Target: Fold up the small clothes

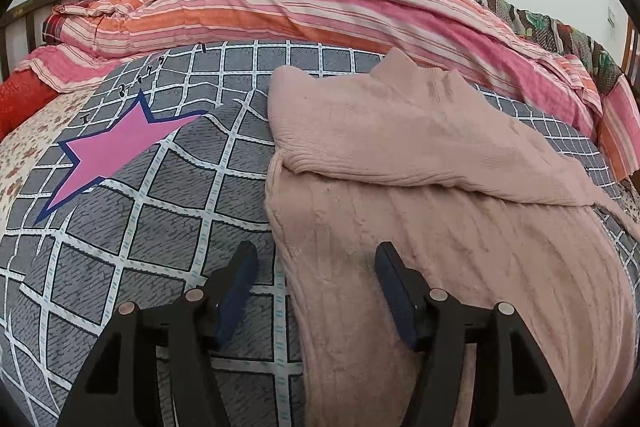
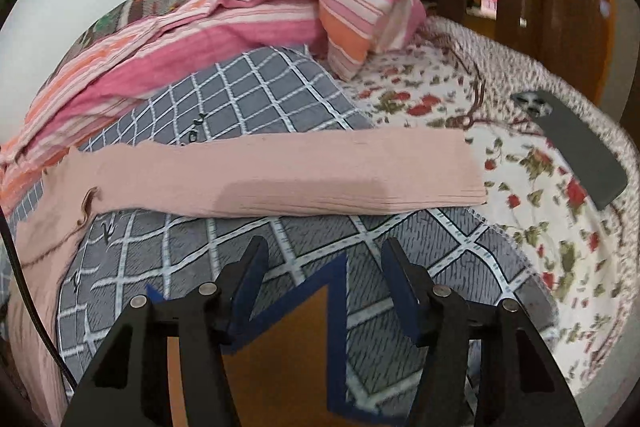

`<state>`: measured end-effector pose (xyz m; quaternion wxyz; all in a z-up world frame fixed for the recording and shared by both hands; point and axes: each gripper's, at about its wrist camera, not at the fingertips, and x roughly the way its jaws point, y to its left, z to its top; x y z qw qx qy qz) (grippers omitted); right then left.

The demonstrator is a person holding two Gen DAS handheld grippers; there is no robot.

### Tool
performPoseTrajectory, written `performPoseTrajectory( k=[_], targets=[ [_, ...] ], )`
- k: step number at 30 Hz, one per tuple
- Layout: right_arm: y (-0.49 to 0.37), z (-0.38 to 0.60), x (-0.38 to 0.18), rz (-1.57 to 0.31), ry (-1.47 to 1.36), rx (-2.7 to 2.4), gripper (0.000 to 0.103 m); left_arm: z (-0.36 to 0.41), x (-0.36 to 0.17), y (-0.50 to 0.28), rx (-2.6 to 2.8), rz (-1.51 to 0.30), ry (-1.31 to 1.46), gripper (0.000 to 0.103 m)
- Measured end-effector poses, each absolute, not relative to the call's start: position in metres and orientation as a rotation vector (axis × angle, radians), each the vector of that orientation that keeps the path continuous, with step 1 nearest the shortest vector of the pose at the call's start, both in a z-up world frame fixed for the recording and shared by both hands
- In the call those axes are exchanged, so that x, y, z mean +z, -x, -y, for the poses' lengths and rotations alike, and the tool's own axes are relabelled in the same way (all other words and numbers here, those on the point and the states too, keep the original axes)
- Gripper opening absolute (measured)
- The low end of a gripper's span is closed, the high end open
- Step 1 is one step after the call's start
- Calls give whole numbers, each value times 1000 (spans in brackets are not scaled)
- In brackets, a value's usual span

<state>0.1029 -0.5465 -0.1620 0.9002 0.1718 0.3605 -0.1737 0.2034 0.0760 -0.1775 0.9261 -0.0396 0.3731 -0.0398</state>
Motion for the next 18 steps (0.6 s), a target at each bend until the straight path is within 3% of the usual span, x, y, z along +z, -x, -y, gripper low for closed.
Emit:
performPoseTrajectory(
  k=[9,11,12,13,14,16,18],
  targets=[
    [-118,579,-164,-719,-492,-386,57,-75,-178,-206,-75,-769,73,65],
    [-123,581,-164,-720,-478,-407,51,-75,-178,-206,-75,-769,75,65],
    [-124,582,-163,-718,-469,-420,41,-75,-178,-206,-76,-769,77,65],
    [-127,584,-162,-718,-460,-428,20,-76,-178,-206,-77,-770,78,65],
    [-129,585,-162,-722,-455,-426,13,-76,-178,-206,-78,-769,80,65],
    [-130,585,-158,-724,-444,-434,6,-76,-178,-206,-79,-769,84,65],
    [-130,577,-150,-715,-411,-449,6,-77,-178,-206,-80,-768,88,65]
  ],
)
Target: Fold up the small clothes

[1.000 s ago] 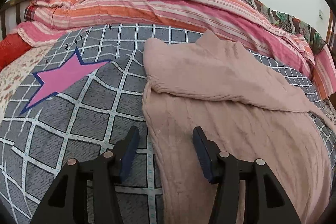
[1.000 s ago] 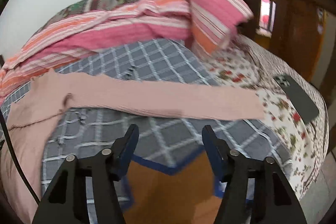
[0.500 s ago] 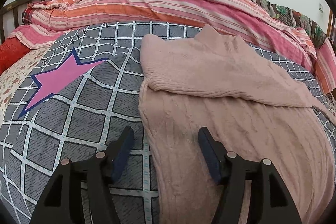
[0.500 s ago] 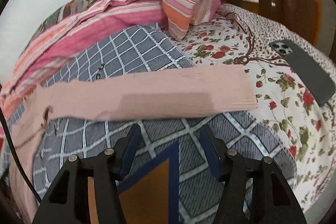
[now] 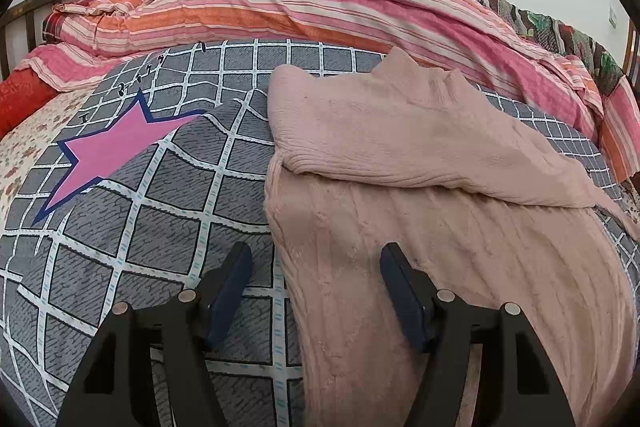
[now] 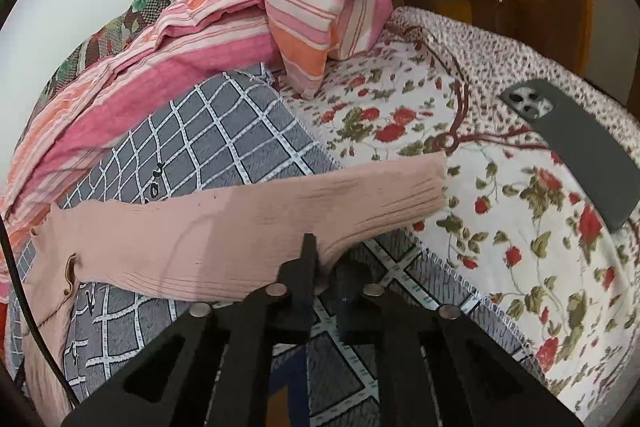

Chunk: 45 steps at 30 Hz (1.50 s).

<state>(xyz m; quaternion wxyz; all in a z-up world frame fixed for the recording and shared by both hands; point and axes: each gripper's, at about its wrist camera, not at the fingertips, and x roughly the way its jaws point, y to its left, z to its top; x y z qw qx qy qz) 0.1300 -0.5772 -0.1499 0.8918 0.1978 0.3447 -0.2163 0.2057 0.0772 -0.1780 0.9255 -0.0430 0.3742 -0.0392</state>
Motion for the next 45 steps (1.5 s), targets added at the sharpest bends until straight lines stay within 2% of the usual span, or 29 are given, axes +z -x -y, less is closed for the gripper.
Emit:
performPoseTrajectory(
  k=[15,21,25,30,39,41,43,45],
  targets=[
    [-133,432,-35,-537,-82,-408,6,-93,-172,-195,-125,-722,199,67],
    [-161,344,-7,-501,2,-300,6,-126,-166,-178,-132,-705,363,67],
    [-186,276,5,-483,48,-194,6,-134,-161,-170,-87,-708,302,68],
    [-214,186,-2,-487,72,-39,6,-149,-160,-161,-77,-722,289,68],
    [-279,87,-81,-666,-10,106,7,-178,-158,-141,-72,-750,286,68],
    [-286,77,-94,-702,-32,163,12,-182,-158,-138,-69,-753,281,68],
    [-289,68,-105,-758,-47,258,39,-184,-158,-137,-70,-760,283,68],
    [-280,62,-107,-755,-25,315,45,-184,-158,-137,-81,-768,290,68]
  ],
)
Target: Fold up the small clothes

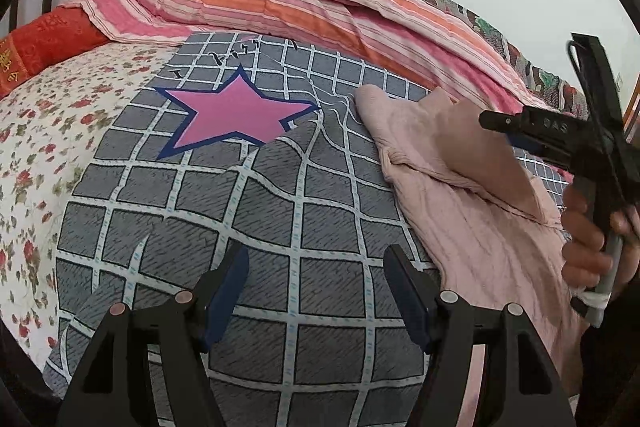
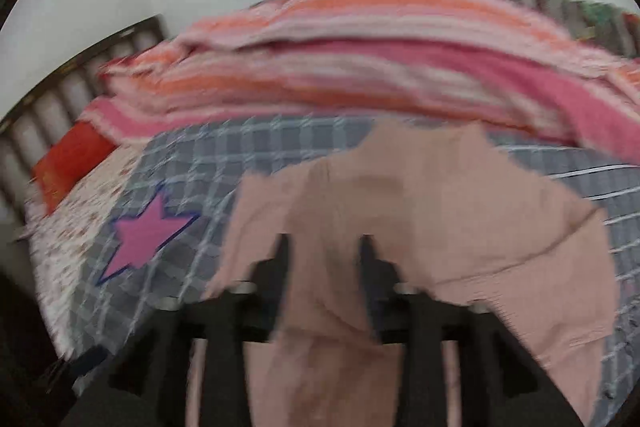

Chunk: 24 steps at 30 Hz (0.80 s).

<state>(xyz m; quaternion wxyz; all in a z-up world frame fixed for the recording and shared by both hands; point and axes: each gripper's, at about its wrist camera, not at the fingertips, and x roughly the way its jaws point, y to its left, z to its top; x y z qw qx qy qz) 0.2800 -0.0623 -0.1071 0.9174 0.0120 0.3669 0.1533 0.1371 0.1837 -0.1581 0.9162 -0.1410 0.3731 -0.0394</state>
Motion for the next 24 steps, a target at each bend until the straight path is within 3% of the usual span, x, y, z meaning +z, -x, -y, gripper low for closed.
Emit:
performPoseTrajectory(
  k=[2,4,11,24],
  targets=[
    [-266,64,-103,-725,15,308,50,-180,-158,-138,-97,-775,294,68],
    [-251,75,-98,-694,44,297,61,-173,-157,-140,-123,-785,301,68],
    [-211,159,-97,-687,43,177,62,-140,-148,-156,-252,-782,344,68],
    [-171,257,-167,-742,-14,40,62,-87,-160,-220,-278,-827,375,58]
  ],
)
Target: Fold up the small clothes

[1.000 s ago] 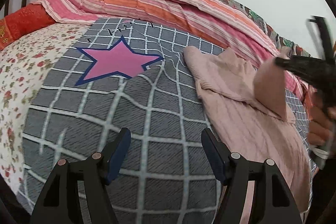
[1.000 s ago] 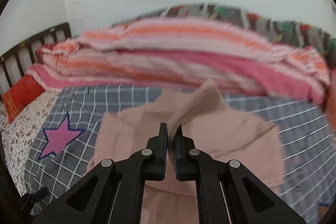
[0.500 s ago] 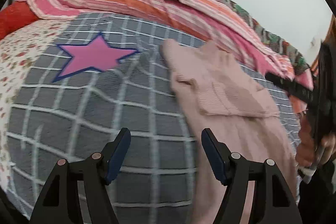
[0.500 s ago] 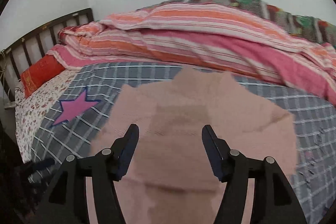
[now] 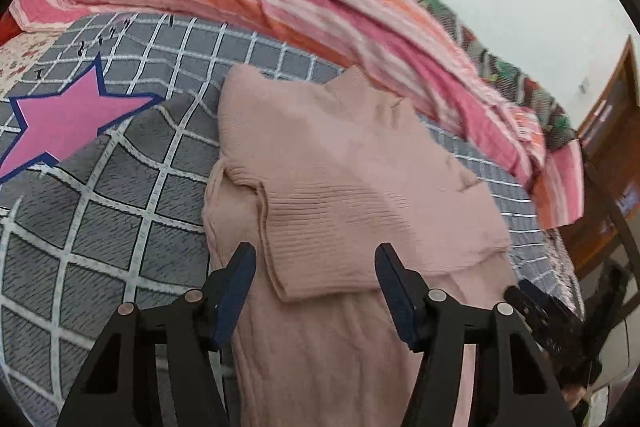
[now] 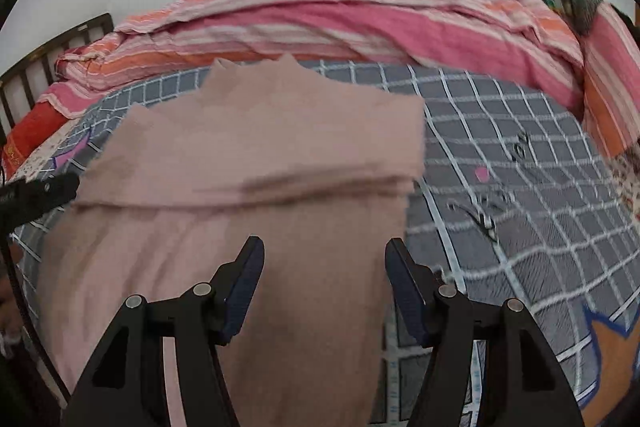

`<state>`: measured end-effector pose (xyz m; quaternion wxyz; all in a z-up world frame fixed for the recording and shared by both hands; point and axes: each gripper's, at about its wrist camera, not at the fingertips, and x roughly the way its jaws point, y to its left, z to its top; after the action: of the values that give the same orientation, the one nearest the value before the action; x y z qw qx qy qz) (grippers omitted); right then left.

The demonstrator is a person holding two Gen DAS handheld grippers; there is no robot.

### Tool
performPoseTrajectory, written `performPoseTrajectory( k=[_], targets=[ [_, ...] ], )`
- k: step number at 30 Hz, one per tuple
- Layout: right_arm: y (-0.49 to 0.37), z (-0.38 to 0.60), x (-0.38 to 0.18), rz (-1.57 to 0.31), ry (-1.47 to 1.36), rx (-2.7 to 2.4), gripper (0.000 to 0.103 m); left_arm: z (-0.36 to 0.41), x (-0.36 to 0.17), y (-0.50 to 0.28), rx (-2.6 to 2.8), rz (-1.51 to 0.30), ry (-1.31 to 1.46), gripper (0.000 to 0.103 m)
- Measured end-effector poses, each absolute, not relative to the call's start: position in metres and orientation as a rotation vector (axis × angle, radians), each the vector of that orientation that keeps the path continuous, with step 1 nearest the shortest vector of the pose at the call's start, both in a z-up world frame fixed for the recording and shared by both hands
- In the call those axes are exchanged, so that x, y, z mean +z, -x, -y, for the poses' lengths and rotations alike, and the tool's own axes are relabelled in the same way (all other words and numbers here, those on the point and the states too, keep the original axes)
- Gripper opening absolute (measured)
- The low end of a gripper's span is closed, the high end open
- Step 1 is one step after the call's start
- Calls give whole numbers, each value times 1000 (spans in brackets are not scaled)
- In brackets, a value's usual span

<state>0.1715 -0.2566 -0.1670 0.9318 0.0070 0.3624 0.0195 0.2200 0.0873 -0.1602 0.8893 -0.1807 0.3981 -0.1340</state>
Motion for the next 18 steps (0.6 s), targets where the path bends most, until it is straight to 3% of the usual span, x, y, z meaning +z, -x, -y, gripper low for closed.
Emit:
performPoseTrajectory(
  k=[6,7,8,11,13,18],
  targets=[
    [-162,259,-179,-678,-10,22,62,-82,-165,-232,-233,-834,370,57],
    [-163,260,-180,-679,-22,25,63,-81,-165,-235,-223,-837,367,49],
    [-164,262,-180,-683,-37,28,63,-79,-165,-239,-214,-842,359,34],
    [-167,265,-181,-689,-60,31,63,-76,-163,-248,-216,-851,349,16],
    [-167,263,-181,-688,-50,24,64,-77,-156,-248,-231,-819,360,10],
    [-167,263,-181,-689,-48,17,64,-77,-129,-252,-244,-717,349,7]
  ],
)
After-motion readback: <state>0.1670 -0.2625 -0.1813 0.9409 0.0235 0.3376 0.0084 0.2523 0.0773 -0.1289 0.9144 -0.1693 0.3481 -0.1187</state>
